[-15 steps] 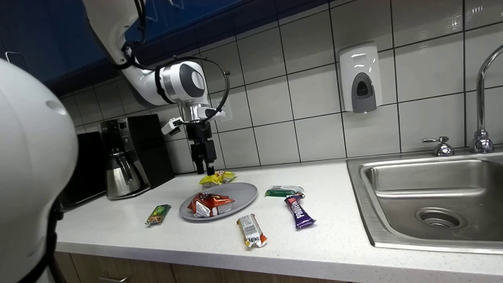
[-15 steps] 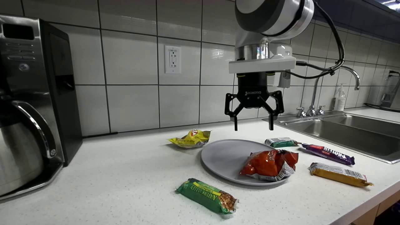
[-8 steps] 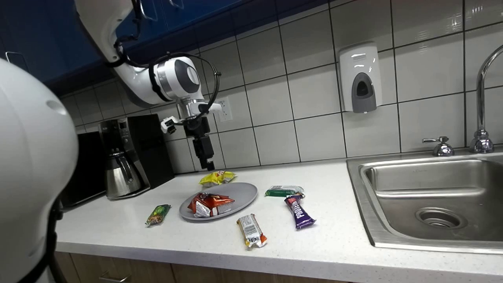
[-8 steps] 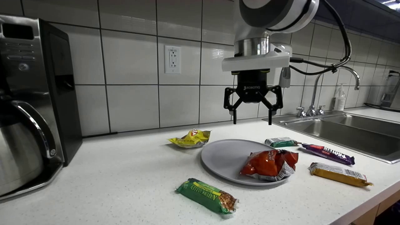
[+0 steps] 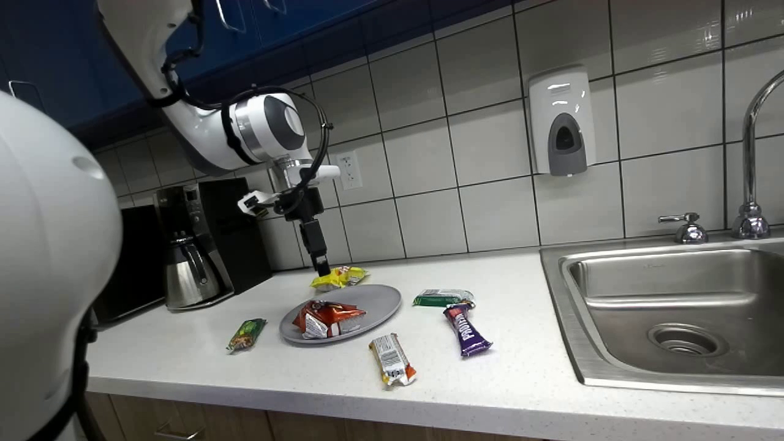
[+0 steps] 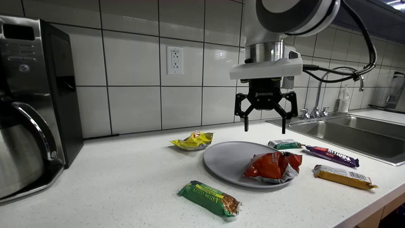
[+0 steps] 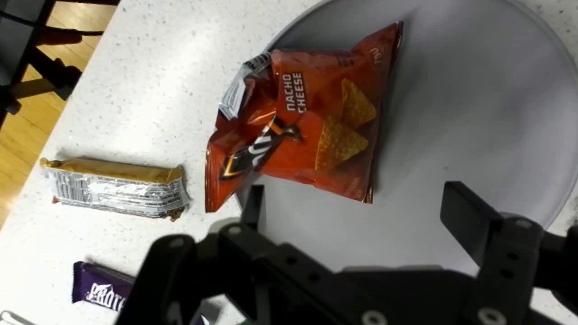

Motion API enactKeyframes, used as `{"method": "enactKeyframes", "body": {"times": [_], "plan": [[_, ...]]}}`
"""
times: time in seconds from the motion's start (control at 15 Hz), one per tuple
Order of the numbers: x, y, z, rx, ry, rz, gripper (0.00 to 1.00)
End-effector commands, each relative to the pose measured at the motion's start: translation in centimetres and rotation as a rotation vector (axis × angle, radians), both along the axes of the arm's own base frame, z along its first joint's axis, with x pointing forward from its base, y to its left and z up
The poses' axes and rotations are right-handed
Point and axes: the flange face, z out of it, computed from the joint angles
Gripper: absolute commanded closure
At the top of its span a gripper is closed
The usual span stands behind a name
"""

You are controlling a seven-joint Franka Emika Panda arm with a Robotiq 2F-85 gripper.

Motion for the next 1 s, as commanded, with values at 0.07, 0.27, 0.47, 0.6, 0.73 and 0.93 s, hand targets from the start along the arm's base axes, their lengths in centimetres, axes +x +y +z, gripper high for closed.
{"method": "enactKeyframes", "body": {"times": [0.07,0.27,0.47,0.6,0.73,0.93], "plan": [[-2.5,0.3,0.2,0.016,-0.053,-0.046,0.00],[-3.5,0.6,-0.8,0.011,-0.071,-0.064,0.00],[-4.2,0.4,-1.8,0.007,-0.086,-0.085,0.00],[-4.4,0.0,-2.4,-0.001,-0.096,-0.098,0.00],[-4.6,-0.3,-2.8,-0.010,-0.102,-0.109,0.00],[-4.9,-0.5,-3.0,-0.019,-0.103,-0.118,0.00]]}}
